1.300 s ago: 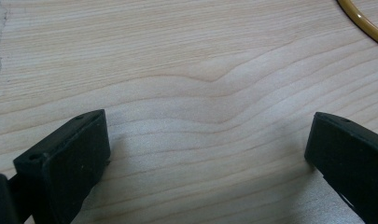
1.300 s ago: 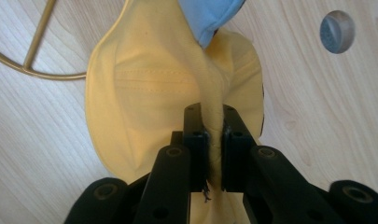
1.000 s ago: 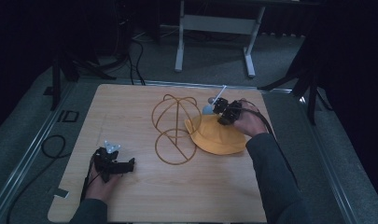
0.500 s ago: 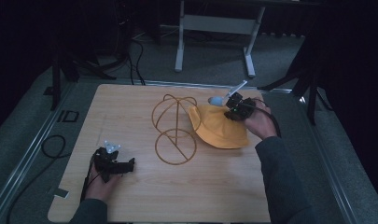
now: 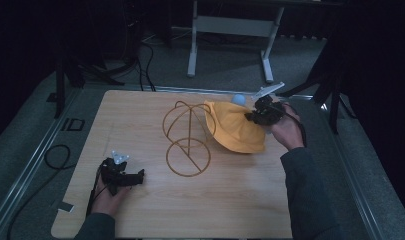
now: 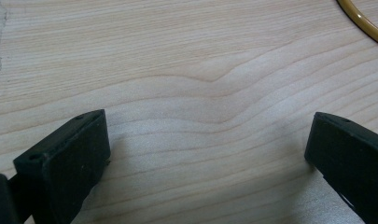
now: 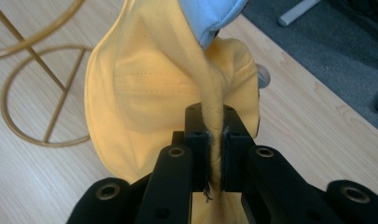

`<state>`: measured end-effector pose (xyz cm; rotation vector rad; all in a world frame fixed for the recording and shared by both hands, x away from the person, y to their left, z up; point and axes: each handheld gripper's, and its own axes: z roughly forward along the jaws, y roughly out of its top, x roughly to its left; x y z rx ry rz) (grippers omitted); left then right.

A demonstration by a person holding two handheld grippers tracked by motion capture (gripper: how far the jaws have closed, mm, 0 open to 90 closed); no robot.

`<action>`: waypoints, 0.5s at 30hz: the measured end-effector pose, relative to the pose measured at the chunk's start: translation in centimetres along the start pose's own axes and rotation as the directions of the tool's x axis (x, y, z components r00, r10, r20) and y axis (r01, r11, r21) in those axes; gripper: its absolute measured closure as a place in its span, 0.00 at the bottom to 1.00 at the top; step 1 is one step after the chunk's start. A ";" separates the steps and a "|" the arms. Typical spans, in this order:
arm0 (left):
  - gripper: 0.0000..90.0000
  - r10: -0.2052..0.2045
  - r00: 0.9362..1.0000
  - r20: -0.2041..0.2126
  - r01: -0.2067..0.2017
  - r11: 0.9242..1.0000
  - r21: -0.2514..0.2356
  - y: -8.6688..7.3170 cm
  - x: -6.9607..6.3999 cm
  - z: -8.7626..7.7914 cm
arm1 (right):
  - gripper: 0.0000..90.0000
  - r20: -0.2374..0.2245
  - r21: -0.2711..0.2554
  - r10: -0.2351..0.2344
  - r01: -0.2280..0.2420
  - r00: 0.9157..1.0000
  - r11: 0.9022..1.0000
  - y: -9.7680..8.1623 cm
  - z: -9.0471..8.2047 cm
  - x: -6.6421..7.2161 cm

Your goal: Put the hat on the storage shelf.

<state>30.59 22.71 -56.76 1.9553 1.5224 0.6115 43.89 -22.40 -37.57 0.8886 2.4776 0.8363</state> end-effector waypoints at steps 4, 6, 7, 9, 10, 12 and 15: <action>0.00 0.000 1.000 0.000 0.000 1.000 0.000 0.0 0.0 0.0 | 0.94 -0.008 -0.032 0.016 -0.017 1.000 0.999 -0.2 -0.6 -0.4; 0.00 -0.001 1.000 0.000 0.001 1.000 -0.001 0.0 0.0 0.0 | 0.94 -0.014 -0.054 0.024 -0.024 1.000 0.998 -0.3 -1.0 -0.5; 0.00 -0.001 1.000 0.000 0.001 1.000 -0.001 0.0 0.0 0.0 | 0.94 -0.014 -0.054 0.024 -0.024 1.000 0.998 -0.3 -1.0 -0.5; 0.00 -0.001 1.000 0.000 0.001 1.000 -0.001 0.0 0.0 0.0 | 0.94 -0.014 -0.067 0.027 -0.028 1.000 0.997 -0.3 -1.3 -0.7; 0.00 -0.002 1.000 0.000 0.002 1.000 -0.001 0.0 0.0 0.0 | 0.94 -0.016 -0.073 0.030 -0.031 0.999 0.997 -0.3 -1.4 -0.7; 0.00 -0.002 1.000 0.000 0.002 1.000 -0.001 0.0 0.0 0.0 | 0.94 -0.020 -0.089 0.031 -0.033 0.999 0.995 -0.4 -1.7 -0.9; 0.00 -0.002 1.000 0.000 0.002 1.000 -0.001 0.0 0.0 0.0 | 0.94 -0.032 -0.121 0.041 -0.045 0.999 0.992 -0.4 -2.3 -1.2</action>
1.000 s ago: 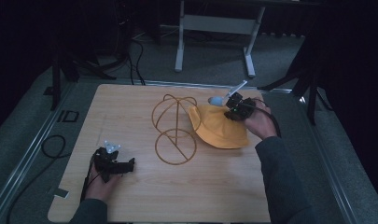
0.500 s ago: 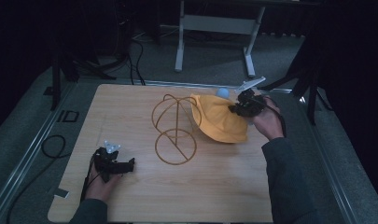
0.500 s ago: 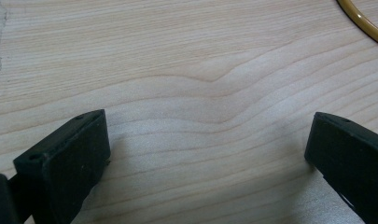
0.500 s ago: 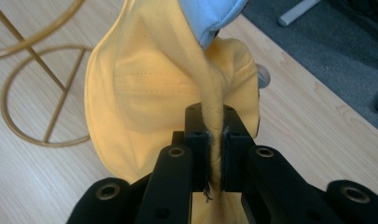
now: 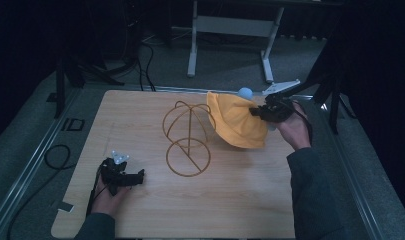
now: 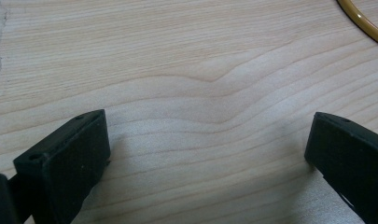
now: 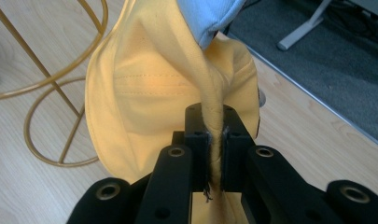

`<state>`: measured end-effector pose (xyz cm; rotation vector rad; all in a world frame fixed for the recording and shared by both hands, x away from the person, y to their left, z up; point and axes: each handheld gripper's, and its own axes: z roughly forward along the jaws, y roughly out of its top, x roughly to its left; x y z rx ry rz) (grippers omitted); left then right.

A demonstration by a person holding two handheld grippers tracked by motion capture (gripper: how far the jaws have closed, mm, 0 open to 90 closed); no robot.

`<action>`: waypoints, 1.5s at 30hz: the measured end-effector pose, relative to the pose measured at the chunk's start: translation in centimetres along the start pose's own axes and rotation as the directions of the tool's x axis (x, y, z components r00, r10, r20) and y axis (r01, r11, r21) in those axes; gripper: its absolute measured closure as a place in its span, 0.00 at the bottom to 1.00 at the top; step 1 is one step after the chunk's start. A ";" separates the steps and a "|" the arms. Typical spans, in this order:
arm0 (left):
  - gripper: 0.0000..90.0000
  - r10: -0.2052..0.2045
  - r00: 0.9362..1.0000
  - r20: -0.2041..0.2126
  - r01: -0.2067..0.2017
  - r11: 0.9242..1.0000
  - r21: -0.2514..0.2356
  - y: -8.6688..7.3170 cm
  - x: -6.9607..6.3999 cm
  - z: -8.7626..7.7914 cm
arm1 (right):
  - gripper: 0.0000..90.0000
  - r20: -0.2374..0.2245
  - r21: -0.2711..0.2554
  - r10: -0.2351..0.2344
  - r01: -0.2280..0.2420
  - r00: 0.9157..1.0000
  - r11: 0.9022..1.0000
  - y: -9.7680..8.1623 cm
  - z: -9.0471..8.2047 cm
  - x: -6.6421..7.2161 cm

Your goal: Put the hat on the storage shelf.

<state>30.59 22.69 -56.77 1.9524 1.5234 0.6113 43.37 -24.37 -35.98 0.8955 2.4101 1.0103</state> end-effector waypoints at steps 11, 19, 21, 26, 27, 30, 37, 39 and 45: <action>0.00 0.001 1.000 0.000 -0.001 1.000 0.000 0.0 0.0 0.0 | 0.94 -0.022 -0.048 0.001 -0.002 1.000 0.999 -0.2 -1.3 -0.5; 0.00 0.000 1.000 0.001 0.000 1.000 0.001 0.0 0.0 0.0 | 0.94 -0.044 -0.092 0.012 -0.016 0.999 0.996 -0.4 -2.4 -1.0; 0.00 0.001 1.000 0.001 -0.001 1.000 0.001 0.0 0.0 0.0 | 0.94 -0.062 -0.115 0.020 -0.027 0.998 0.993 -0.4 -2.9 -1.1; 0.00 0.000 1.000 0.001 0.000 1.000 0.001 0.0 0.0 0.0 | 0.94 -0.073 -0.132 0.015 -0.025 0.997 0.991 -0.5 -3.4 -1.2; 0.00 0.000 1.000 0.001 0.000 1.000 0.001 0.0 0.0 0.0 | 0.94 -0.077 -0.137 0.016 -0.026 0.997 0.990 -0.4 -3.4 -1.2; 0.00 0.000 1.000 0.001 0.000 1.000 0.001 0.0 0.0 0.0 | 0.94 -0.094 -0.157 0.013 -0.027 0.995 0.987 -0.5 -3.8 -1.2; 0.00 0.001 1.000 0.001 -0.001 1.000 0.001 0.0 0.0 0.0 | 0.94 -0.125 -0.186 0.000 -0.024 0.992 0.982 -0.3 -4.2 -1.0; 0.00 0.000 1.000 0.001 0.000 1.000 0.001 0.0 0.0 0.0 | 0.94 -0.129 -0.187 -0.003 -0.021 0.992 0.982 -0.2 -4.2 -0.9; 0.00 0.000 1.000 0.000 0.000 1.000 0.001 0.0 0.0 0.0 | 0.94 -0.150 -0.206 -0.020 -0.012 0.989 0.979 0.3 -4.3 -0.4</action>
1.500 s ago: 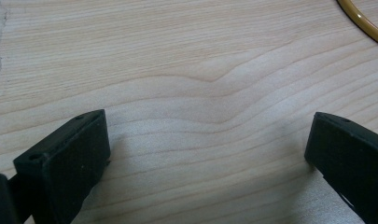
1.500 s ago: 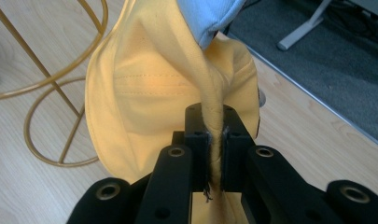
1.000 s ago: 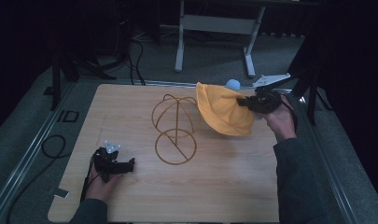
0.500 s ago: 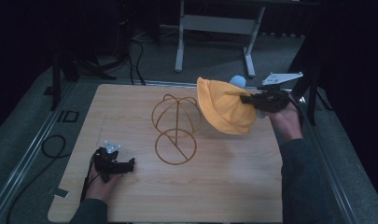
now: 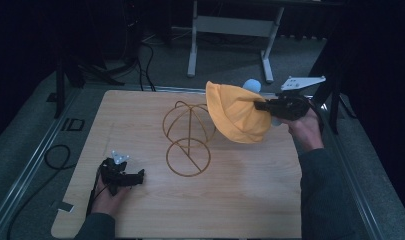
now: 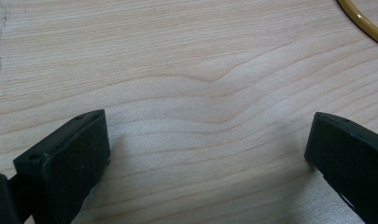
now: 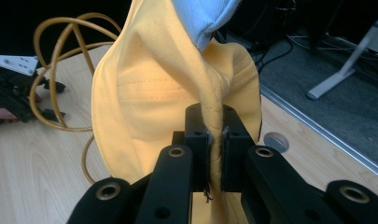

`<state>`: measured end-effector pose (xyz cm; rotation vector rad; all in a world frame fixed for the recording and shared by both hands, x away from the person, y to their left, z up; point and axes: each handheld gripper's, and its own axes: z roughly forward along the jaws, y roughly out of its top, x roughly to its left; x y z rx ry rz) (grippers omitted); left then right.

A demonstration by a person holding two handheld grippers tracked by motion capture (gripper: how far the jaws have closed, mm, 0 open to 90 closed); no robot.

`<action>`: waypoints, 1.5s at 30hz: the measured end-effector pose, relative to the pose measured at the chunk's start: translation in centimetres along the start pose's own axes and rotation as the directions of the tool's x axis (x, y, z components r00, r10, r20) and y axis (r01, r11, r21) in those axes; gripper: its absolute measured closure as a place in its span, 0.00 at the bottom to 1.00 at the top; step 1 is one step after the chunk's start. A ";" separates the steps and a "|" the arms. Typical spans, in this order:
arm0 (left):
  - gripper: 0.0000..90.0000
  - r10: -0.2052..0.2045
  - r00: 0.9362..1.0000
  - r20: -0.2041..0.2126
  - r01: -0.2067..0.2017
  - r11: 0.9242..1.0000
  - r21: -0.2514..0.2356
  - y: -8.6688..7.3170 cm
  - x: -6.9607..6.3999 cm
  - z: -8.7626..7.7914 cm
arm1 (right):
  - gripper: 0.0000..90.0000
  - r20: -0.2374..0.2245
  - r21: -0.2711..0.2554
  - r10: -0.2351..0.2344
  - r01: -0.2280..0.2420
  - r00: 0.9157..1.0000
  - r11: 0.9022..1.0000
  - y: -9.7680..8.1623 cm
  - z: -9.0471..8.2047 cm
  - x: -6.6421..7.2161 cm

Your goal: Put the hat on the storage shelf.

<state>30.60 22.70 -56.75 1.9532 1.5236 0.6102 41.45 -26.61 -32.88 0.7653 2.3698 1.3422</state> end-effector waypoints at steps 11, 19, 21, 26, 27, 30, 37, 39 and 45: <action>0.00 0.001 1.000 0.001 -0.001 1.000 0.002 0.0 0.0 0.0 | 0.94 -0.030 -0.018 -0.028 0.028 0.999 0.999 1.1 0.1 0.9; 0.00 0.001 1.000 0.001 -0.001 1.000 0.002 0.0 0.0 0.0 | 0.94 -0.046 -0.027 -0.041 0.039 0.998 0.999 1.6 0.4 1.3; 0.00 0.001 1.000 0.001 -0.001 1.000 0.002 0.0 0.0 0.0 | 0.94 -0.052 -0.030 -0.046 0.045 0.998 0.999 1.8 0.5 1.5; 0.00 0.001 1.000 0.001 -0.001 1.000 0.002 0.0 0.0 0.0 | 0.94 -0.063 -0.033 -0.054 0.052 0.997 0.998 2.1 0.7 1.8; 0.00 0.001 1.000 0.001 -0.001 1.000 0.002 0.0 0.0 0.0 | 0.94 -0.064 -0.034 -0.056 0.054 0.996 0.998 2.1 0.8 1.9; 0.00 0.002 1.000 0.001 -0.002 1.000 0.003 0.0 0.0 0.0 | 0.94 -0.067 -0.032 -0.064 0.062 0.996 0.998 2.3 0.9 2.1; 0.00 0.001 1.000 0.001 -0.001 1.000 0.002 0.0 0.0 0.0 | 0.94 -0.076 -0.038 -0.072 0.069 0.994 0.997 2.7 1.1 2.4; 0.00 0.001 1.000 0.001 -0.001 1.000 0.002 0.0 0.0 0.0 | 0.94 -0.076 -0.036 -0.078 0.075 0.994 0.997 2.9 1.3 2.7; 0.00 0.001 1.000 0.001 -0.001 1.000 0.002 0.0 0.0 0.0 | 0.94 -0.080 -0.039 -0.086 0.083 0.993 0.996 3.5 1.6 3.0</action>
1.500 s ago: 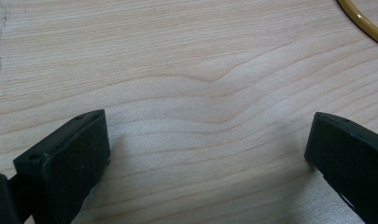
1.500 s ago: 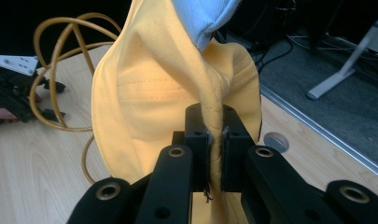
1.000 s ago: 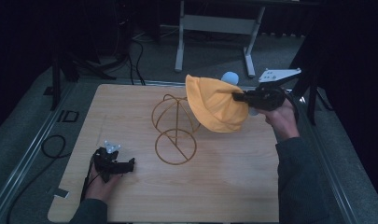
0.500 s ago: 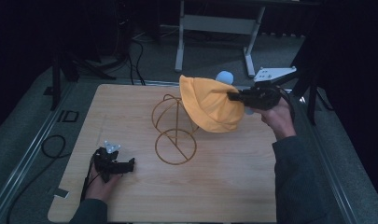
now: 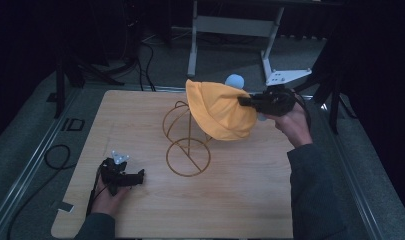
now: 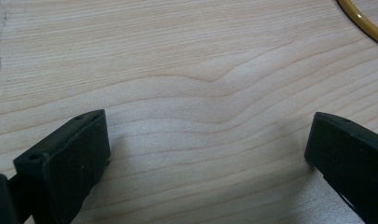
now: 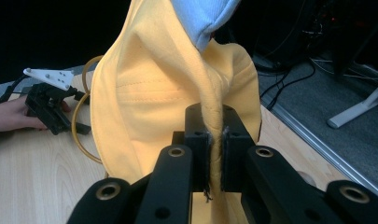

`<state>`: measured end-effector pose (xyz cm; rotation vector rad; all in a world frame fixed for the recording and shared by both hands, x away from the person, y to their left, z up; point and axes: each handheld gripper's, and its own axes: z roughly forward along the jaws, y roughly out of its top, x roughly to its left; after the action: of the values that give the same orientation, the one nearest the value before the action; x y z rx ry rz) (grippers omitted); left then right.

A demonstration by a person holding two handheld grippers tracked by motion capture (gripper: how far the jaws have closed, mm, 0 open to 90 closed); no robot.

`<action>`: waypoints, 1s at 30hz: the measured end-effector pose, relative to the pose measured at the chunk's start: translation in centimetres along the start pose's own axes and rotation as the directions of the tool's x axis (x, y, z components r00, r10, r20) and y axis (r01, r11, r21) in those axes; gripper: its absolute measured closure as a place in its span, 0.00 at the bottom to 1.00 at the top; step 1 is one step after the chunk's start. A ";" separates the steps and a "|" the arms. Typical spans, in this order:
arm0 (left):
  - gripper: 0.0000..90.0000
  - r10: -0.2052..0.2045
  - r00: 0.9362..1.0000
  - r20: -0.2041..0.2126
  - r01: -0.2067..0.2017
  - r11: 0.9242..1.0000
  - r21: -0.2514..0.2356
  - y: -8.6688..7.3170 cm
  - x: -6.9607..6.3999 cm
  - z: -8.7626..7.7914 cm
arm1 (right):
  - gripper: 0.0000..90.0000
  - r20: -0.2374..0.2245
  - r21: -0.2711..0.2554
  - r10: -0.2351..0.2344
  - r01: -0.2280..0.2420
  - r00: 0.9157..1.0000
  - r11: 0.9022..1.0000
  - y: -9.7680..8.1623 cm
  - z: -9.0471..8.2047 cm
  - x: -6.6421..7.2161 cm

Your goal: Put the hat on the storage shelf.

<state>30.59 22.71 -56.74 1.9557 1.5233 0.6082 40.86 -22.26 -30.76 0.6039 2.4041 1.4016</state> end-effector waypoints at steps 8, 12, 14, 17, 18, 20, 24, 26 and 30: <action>0.00 0.000 1.000 0.000 0.000 1.000 0.000 0.0 0.0 0.0 | 0.94 -0.013 0.001 -0.020 0.020 1.000 1.000 1.0 0.9 0.6; 0.00 -0.001 1.000 -0.001 0.001 1.000 0.000 0.0 0.0 0.0 | 0.94 -0.026 0.007 -0.034 0.034 0.999 0.999 1.7 1.5 1.1; 0.00 -0.001 1.000 -0.001 0.001 1.000 -0.001 0.0 0.0 0.0 | 0.94 -0.033 0.011 -0.046 0.046 0.998 0.999 2.1 1.8 1.3; 0.00 -0.001 1.000 0.000 0.001 1.000 -0.001 0.0 0.0 0.0 | 0.94 -0.039 0.015 -0.055 0.056 0.998 0.998 2.5 2.2 1.6; 0.00 -0.001 1.000 -0.001 0.001 1.000 -0.001 0.0 0.0 0.0 | 0.94 -0.045 0.021 -0.063 0.064 0.997 0.998 2.9 2.6 1.9; 0.00 -0.001 1.000 0.000 0.001 1.000 -0.001 0.0 0.0 0.0 | 0.94 -0.050 0.028 -0.072 0.073 0.996 0.997 3.3 3.0 2.2; 0.00 -0.001 1.000 0.000 0.001 1.000 -0.001 0.0 0.0 0.0 | 0.93 -0.056 0.042 -0.085 0.087 0.995 0.995 4.1 3.9 2.7; 0.00 -0.001 1.000 0.000 0.001 1.000 -0.001 0.0 0.0 0.0 | 0.93 -0.053 0.046 -0.092 0.094 0.994 0.995 4.4 4.3 3.0; 0.00 -0.001 1.000 0.000 0.001 1.000 0.000 0.0 0.0 0.0 | 0.92 -0.044 0.044 -0.105 0.107 0.994 0.993 4.9 5.1 3.5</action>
<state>30.59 22.70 -56.74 1.9546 1.5240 0.6076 41.08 -14.54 -29.06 0.4550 2.4685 1.3308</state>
